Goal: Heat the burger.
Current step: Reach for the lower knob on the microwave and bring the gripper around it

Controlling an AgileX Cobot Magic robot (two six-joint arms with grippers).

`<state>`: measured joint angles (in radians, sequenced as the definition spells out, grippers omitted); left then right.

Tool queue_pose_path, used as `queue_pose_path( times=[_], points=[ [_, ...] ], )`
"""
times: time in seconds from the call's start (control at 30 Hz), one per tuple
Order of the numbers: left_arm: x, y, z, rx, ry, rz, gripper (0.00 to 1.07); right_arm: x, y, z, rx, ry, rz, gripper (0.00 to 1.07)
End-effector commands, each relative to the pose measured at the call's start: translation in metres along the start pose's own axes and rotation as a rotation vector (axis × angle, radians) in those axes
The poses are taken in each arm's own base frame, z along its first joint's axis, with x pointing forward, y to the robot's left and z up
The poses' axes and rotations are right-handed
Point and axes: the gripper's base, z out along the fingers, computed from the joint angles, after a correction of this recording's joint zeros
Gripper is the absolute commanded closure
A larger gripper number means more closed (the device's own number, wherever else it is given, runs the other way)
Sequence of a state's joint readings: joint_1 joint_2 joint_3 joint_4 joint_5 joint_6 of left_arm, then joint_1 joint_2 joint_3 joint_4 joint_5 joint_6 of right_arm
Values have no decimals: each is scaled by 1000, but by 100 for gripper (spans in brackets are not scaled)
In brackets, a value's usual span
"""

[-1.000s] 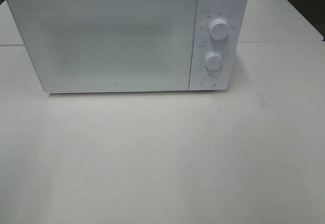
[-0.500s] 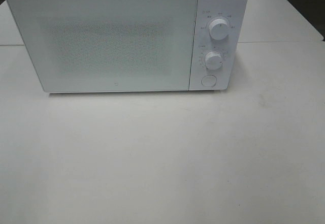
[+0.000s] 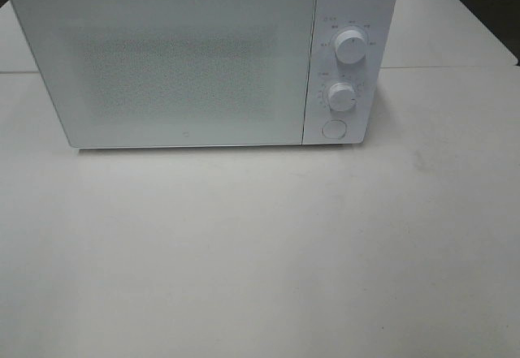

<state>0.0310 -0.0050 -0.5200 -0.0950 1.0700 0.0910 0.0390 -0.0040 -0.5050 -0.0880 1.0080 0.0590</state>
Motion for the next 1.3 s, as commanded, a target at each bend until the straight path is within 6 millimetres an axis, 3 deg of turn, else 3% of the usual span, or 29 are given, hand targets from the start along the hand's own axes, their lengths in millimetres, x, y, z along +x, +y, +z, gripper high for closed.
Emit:
queue_pose_path(
  times=[0.03,0.9,1.1,1.3],
  points=[
    [2,0,-2,-4,-20,-5,8,2,0,-3,0,-35,-2,31],
    [2,0,-2,-4,-20,-5,8,2,0,-3,0,-37,-1,32],
    [2,0,-2,-4,-20,-5,8,-8,0,-10,-5,-109,31,32],
    [2,0,-2,-4,-20,-5,8,-23,1,1,-9,-115,27,32]
  ],
)
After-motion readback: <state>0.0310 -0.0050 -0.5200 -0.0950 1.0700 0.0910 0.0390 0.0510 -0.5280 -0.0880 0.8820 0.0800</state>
